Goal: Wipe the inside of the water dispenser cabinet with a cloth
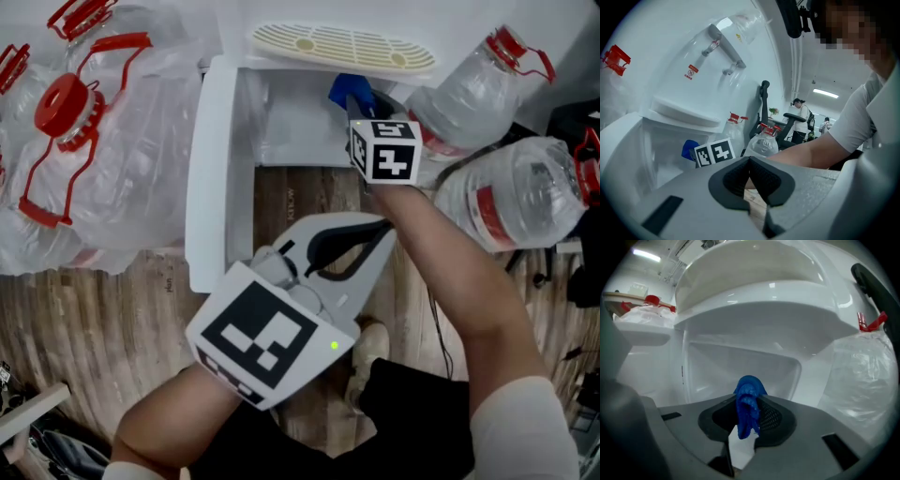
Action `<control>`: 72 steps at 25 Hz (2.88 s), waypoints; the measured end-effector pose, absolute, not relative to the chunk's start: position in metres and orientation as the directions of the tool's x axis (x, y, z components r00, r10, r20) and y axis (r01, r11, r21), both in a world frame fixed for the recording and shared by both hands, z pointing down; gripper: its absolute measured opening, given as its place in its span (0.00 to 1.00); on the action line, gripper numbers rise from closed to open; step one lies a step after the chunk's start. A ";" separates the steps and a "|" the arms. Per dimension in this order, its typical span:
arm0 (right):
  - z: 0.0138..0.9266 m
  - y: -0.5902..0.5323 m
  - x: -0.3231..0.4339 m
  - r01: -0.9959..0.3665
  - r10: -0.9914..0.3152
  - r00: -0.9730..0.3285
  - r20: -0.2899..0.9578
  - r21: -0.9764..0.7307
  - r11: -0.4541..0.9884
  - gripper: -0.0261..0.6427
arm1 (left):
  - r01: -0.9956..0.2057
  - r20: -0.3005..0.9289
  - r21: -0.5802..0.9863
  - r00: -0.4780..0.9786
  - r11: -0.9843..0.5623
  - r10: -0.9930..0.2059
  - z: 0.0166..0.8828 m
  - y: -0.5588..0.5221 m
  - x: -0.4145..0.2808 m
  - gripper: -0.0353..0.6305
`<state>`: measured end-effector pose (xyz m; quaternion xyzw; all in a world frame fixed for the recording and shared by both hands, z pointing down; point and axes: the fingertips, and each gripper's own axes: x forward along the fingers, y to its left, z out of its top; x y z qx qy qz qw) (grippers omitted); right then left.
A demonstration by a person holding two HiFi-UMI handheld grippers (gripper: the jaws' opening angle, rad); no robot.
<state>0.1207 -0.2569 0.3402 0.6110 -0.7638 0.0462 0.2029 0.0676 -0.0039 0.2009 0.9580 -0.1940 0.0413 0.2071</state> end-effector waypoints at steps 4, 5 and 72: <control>0.335 -0.282 0.117 -0.975 -0.935 -0.064 0.349 0.179 0.134 0.16 | -0.409 0.140 0.376 0.912 -0.832 -0.385 0.193 -0.010 0.055 0.06; 0.335 -0.289 0.119 -0.982 -0.937 -0.029 0.349 0.163 0.091 0.16 | -0.410 0.143 0.377 0.911 -0.830 -0.386 0.193 -0.009 0.052 0.06; 0.444 -0.292 0.133 -0.926 -0.864 0.037 0.503 -0.307 -0.219 0.16 | -0.275 0.157 0.485 0.961 -0.830 -0.226 0.213 0.004 0.073 0.06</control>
